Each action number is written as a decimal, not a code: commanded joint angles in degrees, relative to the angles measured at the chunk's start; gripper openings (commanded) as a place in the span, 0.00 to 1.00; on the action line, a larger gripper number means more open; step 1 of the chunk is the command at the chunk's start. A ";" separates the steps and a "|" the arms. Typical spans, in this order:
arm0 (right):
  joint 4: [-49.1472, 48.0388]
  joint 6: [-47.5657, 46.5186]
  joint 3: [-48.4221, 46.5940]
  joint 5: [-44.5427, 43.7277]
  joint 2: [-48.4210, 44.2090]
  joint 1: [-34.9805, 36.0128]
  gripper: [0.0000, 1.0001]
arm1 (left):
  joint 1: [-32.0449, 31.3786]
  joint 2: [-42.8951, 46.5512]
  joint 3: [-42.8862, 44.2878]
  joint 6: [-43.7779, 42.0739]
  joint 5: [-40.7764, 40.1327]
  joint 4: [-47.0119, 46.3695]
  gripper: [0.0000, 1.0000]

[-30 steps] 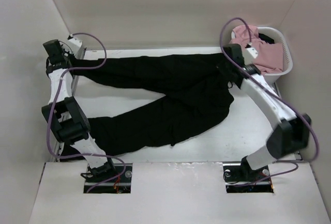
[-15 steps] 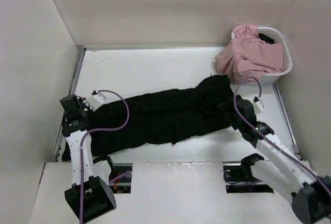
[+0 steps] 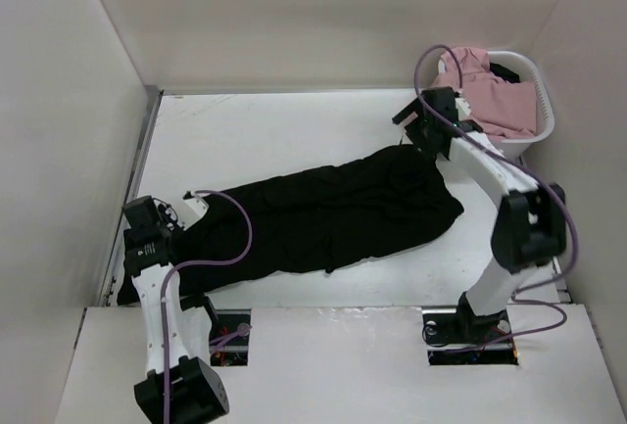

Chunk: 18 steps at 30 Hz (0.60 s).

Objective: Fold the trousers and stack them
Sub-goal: Fold the trousers

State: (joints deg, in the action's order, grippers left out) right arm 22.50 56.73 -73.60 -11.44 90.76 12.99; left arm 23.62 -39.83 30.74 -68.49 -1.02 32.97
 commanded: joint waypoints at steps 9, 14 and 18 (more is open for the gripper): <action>25.73 13.14 -26.57 -5.42 29.02 -1.44 1.00 | -0.28 -3.23 1.43 4.50 0.40 -5.28 0.06; 28.56 14.90 -32.82 -6.92 34.65 -1.09 0.89 | -0.28 -2.53 0.99 4.77 0.75 -6.69 0.07; 30.23 15.51 -36.00 -5.96 36.42 -1.09 0.06 | 0.94 -2.62 1.43 5.12 1.45 -8.62 0.07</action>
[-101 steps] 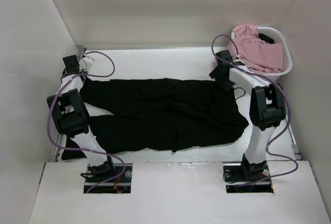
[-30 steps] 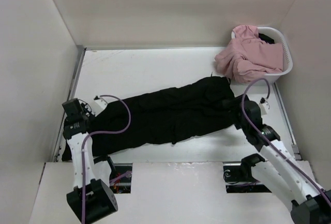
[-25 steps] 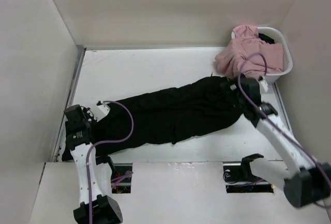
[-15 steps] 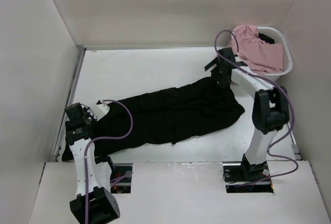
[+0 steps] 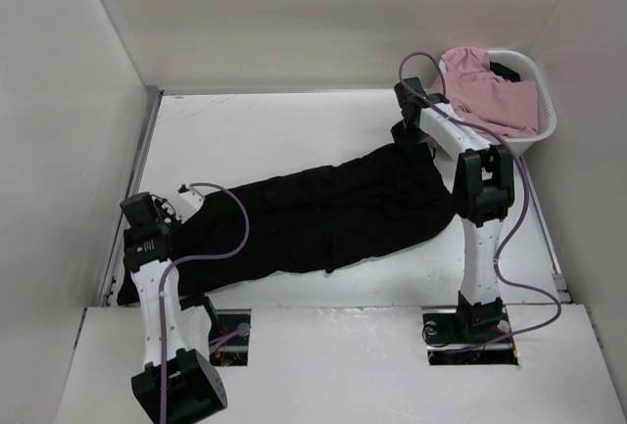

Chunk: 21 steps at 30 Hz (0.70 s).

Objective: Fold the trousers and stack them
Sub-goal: Fold the trousers

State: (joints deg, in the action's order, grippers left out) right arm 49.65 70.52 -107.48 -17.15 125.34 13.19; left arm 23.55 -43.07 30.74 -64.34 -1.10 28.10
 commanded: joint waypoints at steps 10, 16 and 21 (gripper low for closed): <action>-27.70 -20.75 22.26 -1.40 -25.26 2.75 0.00 | 3.74 -1.40 5.73 -3.34 2.95 -16.13 0.06; -46.31 -23.07 53.65 -1.40 -53.32 3.38 0.00 | 3.48 -0.18 8.98 -5.71 1.98 -19.49 0.06; -46.48 -16.83 72.29 -2.27 -70.90 3.38 0.00 | 3.57 7.02 2.94 -12.29 1.37 -17.12 0.06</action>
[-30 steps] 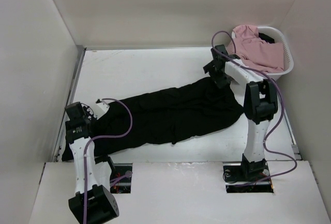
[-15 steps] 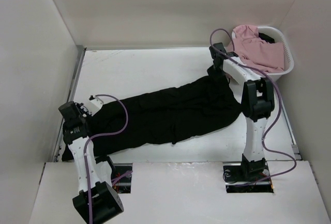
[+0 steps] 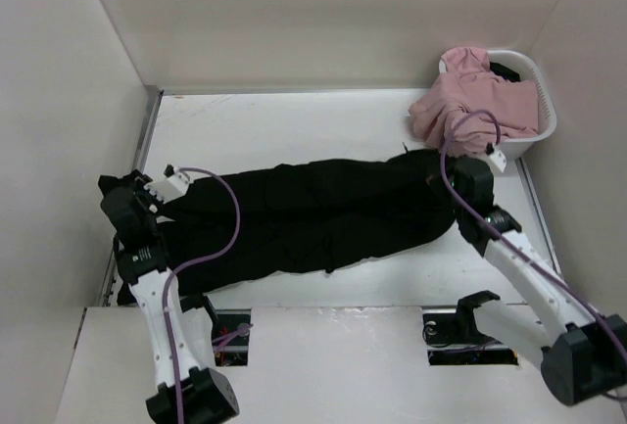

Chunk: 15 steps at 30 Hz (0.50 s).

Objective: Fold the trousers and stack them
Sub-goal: Fold the trousers

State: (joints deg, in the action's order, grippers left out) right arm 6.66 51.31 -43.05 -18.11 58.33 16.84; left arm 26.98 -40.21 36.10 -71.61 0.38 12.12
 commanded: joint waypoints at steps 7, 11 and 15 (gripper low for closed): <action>10.97 12.48 18.79 -2.63 -17.27 -0.28 0.10 | 0.92 14.80 -6.40 -9.33 -0.03 25.69 0.15; 27.41 20.39 18.17 -2.63 -19.91 -0.01 0.32 | 0.05 14.54 1.59 -11.35 0.49 55.58 0.26; 36.04 24.62 19.23 -1.76 -26.31 0.16 0.51 | -1.62 13.23 5.99 -13.55 -3.00 70.91 0.42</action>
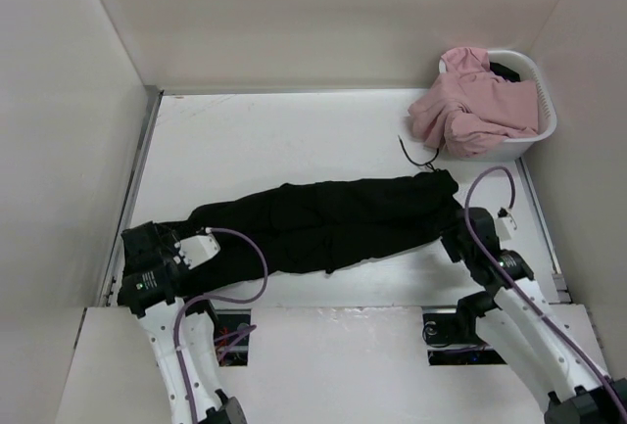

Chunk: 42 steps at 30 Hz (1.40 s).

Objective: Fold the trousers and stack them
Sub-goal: Fold the trousers

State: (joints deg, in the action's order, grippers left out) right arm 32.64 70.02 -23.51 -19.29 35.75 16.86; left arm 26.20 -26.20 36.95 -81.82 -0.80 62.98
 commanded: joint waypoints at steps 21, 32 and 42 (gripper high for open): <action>-13.31 -19.66 -34.85 21.57 46.32 -9.00 1.00 | -3.55 -31.20 13.87 8.69 4.68 10.59 0.71; -14.54 -16.40 -29.14 18.76 53.73 -11.11 1.00 | 6.61 -35.05 13.40 9.93 4.39 -4.98 0.72; -14.19 -18.08 -30.89 17.44 55.48 -10.76 1.00 | 21.23 -54.39 18.34 3.52 6.78 -7.78 0.70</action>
State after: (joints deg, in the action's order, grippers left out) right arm 19.42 53.06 -52.23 -0.21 90.11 6.33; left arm 47.55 -80.31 54.68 -75.29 4.14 55.96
